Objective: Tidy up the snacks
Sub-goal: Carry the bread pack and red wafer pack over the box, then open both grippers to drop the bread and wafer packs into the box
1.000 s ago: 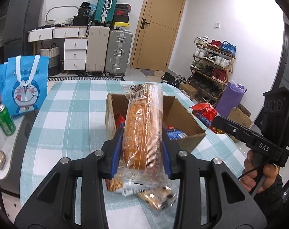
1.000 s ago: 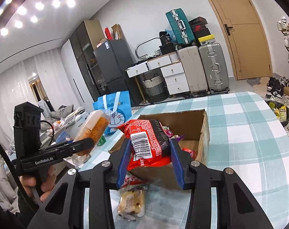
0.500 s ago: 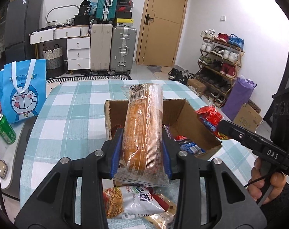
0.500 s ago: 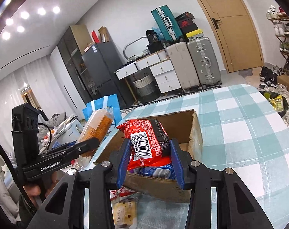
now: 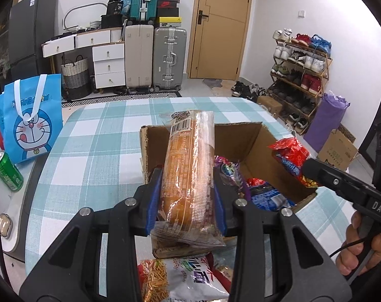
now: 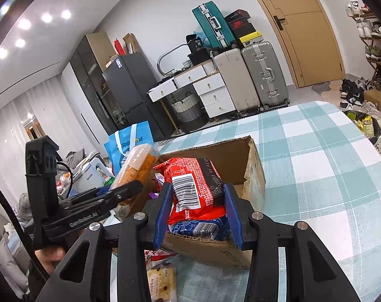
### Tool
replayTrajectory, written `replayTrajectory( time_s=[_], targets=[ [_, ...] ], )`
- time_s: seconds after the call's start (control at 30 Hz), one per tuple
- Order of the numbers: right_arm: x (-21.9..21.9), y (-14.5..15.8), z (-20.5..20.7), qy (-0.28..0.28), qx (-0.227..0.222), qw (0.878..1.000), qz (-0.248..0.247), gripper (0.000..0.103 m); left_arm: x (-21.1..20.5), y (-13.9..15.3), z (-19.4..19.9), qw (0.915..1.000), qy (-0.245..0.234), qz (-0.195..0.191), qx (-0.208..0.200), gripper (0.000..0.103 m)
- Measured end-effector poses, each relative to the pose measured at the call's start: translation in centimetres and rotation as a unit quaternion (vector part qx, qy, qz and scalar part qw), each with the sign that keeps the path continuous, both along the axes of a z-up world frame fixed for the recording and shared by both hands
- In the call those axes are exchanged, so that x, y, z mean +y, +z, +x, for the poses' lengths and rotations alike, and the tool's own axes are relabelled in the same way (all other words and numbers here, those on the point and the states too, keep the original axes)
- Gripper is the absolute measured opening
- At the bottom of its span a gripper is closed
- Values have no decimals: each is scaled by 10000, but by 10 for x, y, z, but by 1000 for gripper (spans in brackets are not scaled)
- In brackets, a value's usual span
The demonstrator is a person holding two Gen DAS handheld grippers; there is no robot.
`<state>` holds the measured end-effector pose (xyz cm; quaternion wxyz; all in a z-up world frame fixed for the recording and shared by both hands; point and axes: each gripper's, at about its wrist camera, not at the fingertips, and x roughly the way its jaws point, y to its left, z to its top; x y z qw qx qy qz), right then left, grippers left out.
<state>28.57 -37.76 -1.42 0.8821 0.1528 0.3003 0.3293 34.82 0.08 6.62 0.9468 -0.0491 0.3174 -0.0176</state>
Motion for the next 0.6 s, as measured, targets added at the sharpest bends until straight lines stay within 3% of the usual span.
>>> replayTrajectory(
  time_s=[0.33,0.6],
  targets=[
    [9,-10,8,-22,16,9998,-211,41,4,-13,11,9998,19,193,38,34],
    [13,-5,16,-118,-4,9995,-292,41,9,-11,18,9999,131,82,27,33]
  ],
)
